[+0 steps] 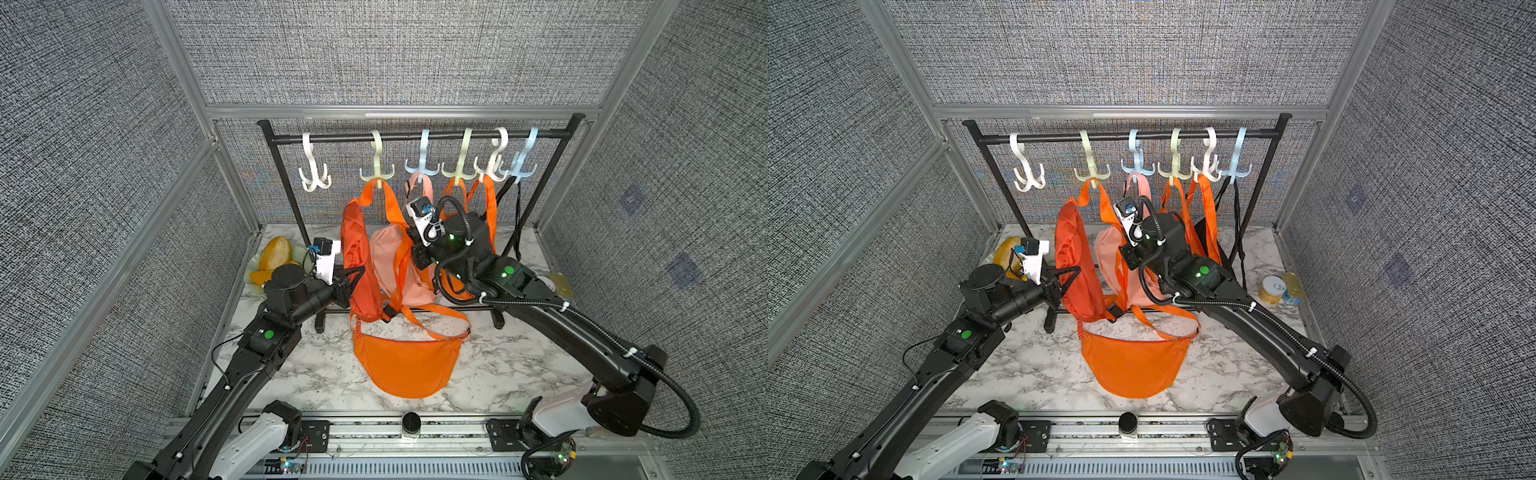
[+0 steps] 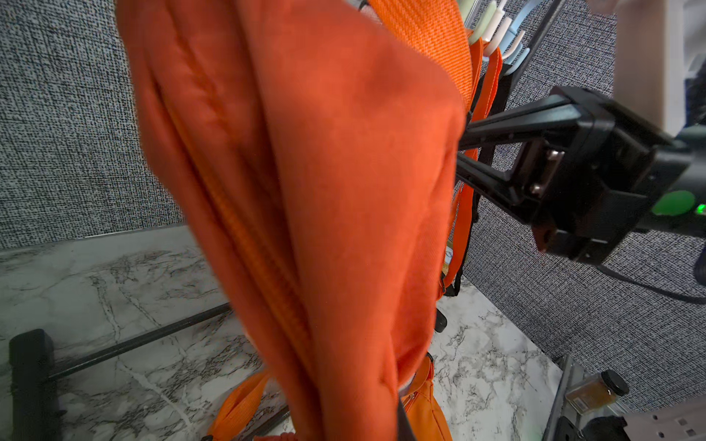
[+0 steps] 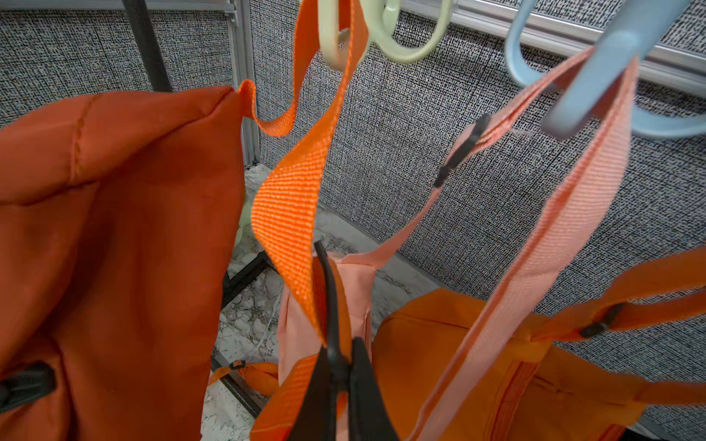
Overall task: Hang the bag on a hook
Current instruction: Hang the bag on the hook.
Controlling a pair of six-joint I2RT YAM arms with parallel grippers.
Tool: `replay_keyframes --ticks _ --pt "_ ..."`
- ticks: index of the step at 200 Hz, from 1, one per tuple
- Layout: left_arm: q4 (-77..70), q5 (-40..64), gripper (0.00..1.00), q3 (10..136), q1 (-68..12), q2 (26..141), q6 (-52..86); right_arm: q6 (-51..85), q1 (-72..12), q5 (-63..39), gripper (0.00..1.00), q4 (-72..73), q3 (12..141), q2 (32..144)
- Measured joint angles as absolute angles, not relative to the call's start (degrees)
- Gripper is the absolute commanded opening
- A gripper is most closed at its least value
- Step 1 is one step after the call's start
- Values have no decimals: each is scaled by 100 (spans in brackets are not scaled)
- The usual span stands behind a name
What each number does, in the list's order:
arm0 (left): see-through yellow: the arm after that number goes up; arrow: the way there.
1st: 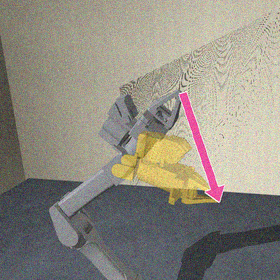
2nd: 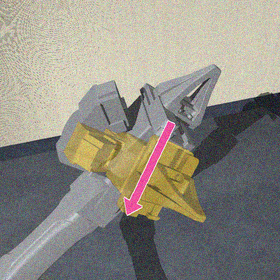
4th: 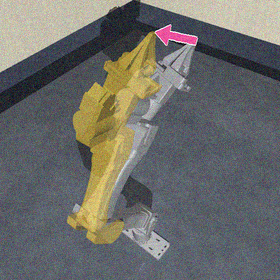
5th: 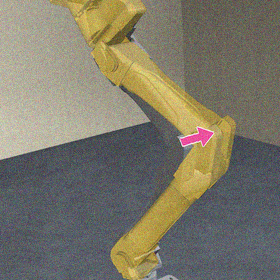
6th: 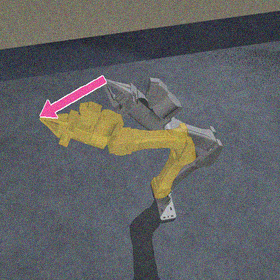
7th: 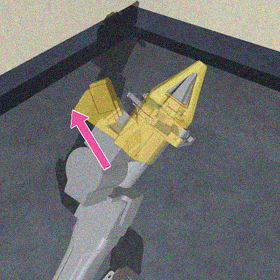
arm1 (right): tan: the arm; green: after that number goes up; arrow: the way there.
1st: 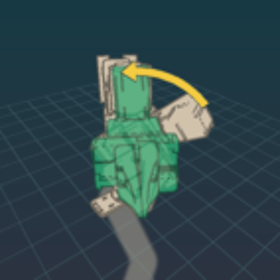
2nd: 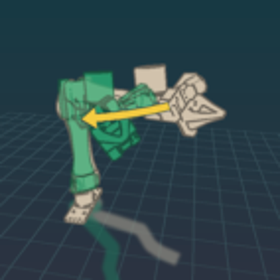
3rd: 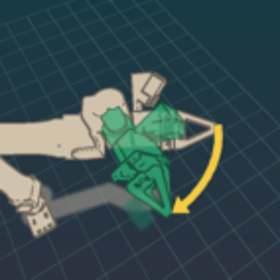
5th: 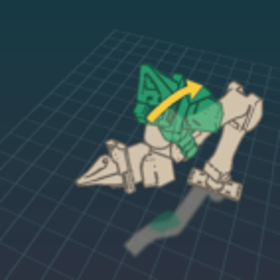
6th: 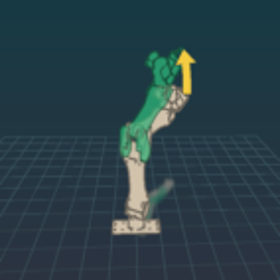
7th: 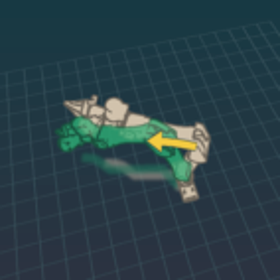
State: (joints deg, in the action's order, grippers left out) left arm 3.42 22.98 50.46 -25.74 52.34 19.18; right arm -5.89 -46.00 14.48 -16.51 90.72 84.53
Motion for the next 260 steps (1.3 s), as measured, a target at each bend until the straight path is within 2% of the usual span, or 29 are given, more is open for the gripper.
replay_keyframes --ticks 23,36,67,100,131,157,212,260 --pt "137 2335 0 4919 -2552 5330 1951 -587 -4578 1538 0 -1678 9078 8530" --pt "60 2353 0 4840 -2510 5384 1953 -582 -4569 1625 4 -1719 9078 8545" --pt "-180 2375 0 4733 -2447 5527 1962 -502 -4569 1774 22 -1728 9019 8501" --pt "-593 2397 0 4611 -2412 5730 2134 -427 -4569 1841 31 -1726 8912 8462" --pt "-943 2399 0 4560 -2381 6016 2265 -362 -4569 1905 44 -1726 8770 8289" --pt "-1194 2410 0 4587 -2362 6289 2327 -307 -4569 1927 48 -1667 8501 8009" --pt "-1686 2416 1 4740 -2255 6869 2495 -180 -4569 1997 49 -1551 7926 7459" --pt "-2012 2523 17 4965 -2121 7402 2598 -93 -4569 2032 52 -1468 7577 7161"
